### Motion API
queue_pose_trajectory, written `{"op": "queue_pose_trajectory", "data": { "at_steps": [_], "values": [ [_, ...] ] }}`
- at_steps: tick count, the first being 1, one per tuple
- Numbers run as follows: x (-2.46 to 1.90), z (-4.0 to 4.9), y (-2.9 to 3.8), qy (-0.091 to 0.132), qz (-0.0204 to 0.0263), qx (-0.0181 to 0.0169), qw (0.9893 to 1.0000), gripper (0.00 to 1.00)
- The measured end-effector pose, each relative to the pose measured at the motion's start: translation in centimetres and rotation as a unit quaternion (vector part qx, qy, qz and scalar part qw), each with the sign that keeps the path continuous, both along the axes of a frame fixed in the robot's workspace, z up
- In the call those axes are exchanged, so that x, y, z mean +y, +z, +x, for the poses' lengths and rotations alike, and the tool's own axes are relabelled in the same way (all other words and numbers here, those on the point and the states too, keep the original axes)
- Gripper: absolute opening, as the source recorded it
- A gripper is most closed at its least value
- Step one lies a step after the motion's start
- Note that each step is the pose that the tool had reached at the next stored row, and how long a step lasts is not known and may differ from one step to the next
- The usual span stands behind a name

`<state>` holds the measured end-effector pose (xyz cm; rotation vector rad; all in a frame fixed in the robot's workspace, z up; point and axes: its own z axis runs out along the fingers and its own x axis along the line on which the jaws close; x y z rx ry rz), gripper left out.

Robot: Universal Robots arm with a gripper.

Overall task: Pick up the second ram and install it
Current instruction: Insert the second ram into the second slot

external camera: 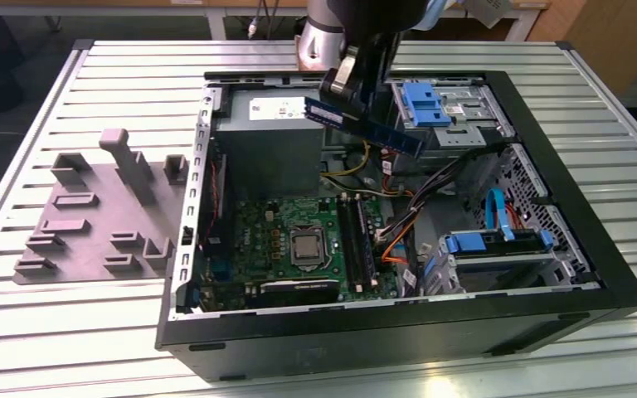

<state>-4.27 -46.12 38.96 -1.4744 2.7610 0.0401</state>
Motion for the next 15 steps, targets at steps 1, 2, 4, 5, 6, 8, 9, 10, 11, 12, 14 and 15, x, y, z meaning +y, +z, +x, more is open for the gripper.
{"op": "queue_pose_trajectory", "data": {
  "at_steps": [1,2,4,5,6,8,9,10,11,12,14,15],
  "values": [
    [0.00,0.00,0.00,-0.004,0.0000,0.0000,1.0000,0.14],
    [0.00,0.00,-0.01,-0.009,-0.0001,0.0000,1.0000,0.14],
    [0.00,0.00,-0.01,-0.017,-0.0001,0.0000,0.9999,0.14],
    [0.00,0.00,-0.02,-0.021,-0.0001,0.0000,0.9998,0.14],
    [0.00,0.00,-0.02,-0.025,-0.0001,0.0000,0.9997,0.14],
    [0.00,0.00,-0.02,-0.033,-0.0001,0.0000,0.9995,0.14],
    [0.00,0.00,-0.03,-0.037,-0.0001,0.0000,0.9993,0.14],
    [0.00,0.00,-0.03,-0.041,-0.0001,0.0000,0.9992,0.14],
    [0.00,0.00,-0.03,-0.044,-0.0001,0.0000,0.9990,0.14],
    [0.00,0.00,-0.03,-0.047,-0.0001,0.0000,0.9989,0.14],
    [0.00,0.00,-0.04,-0.049,-0.0001,0.0000,0.9988,0.14],
    [0.00,0.00,-0.03,-0.049,-0.0001,0.0000,0.9988,0.14]
  ]
}}
